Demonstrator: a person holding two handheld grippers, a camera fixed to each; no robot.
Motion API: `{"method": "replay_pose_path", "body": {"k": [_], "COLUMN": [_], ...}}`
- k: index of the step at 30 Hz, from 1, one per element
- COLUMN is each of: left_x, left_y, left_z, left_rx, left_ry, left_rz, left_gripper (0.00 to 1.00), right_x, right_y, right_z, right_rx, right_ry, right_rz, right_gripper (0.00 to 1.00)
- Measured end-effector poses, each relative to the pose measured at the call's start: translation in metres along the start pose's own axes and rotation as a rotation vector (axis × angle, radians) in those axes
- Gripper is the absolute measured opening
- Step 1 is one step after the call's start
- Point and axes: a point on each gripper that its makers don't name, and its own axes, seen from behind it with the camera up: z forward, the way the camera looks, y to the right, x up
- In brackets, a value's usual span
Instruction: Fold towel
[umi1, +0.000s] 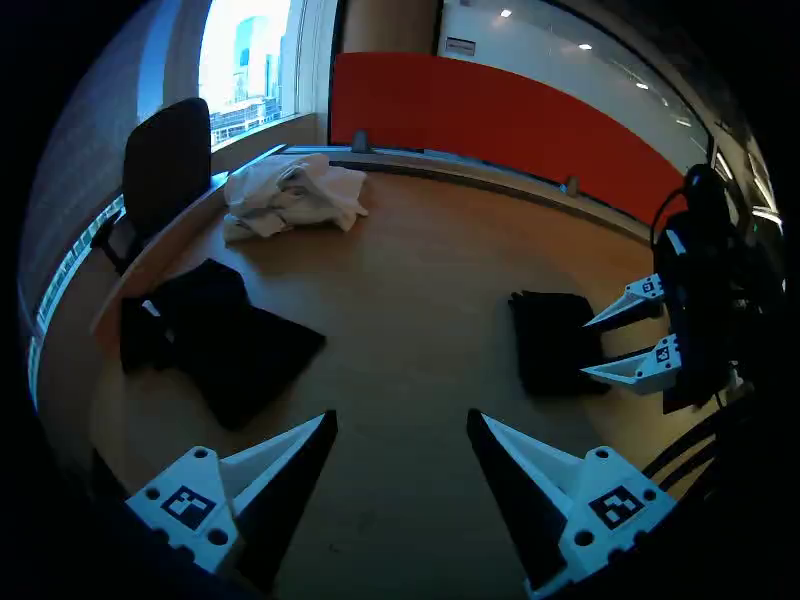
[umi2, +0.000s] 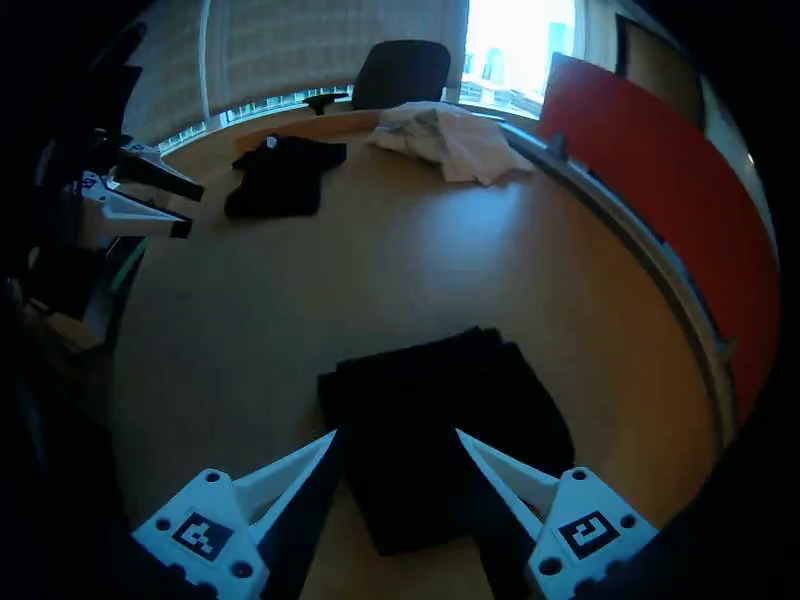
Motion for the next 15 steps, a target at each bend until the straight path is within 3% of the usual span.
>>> {"method": "replay_pose_path", "body": {"k": [15], "left_x": [0.003], "left_y": [0.003], "left_z": [0.001], "left_rx": [0.000], "left_ry": [0.001], "left_rz": [0.021], "left_gripper": [0.97], "right_x": [-0.043], "right_y": [0.005], "right_z": [-0.026], "right_rx": [-0.048], "right_ry": [-0.027], "right_rz": [0.067], "right_gripper": [0.72]}}
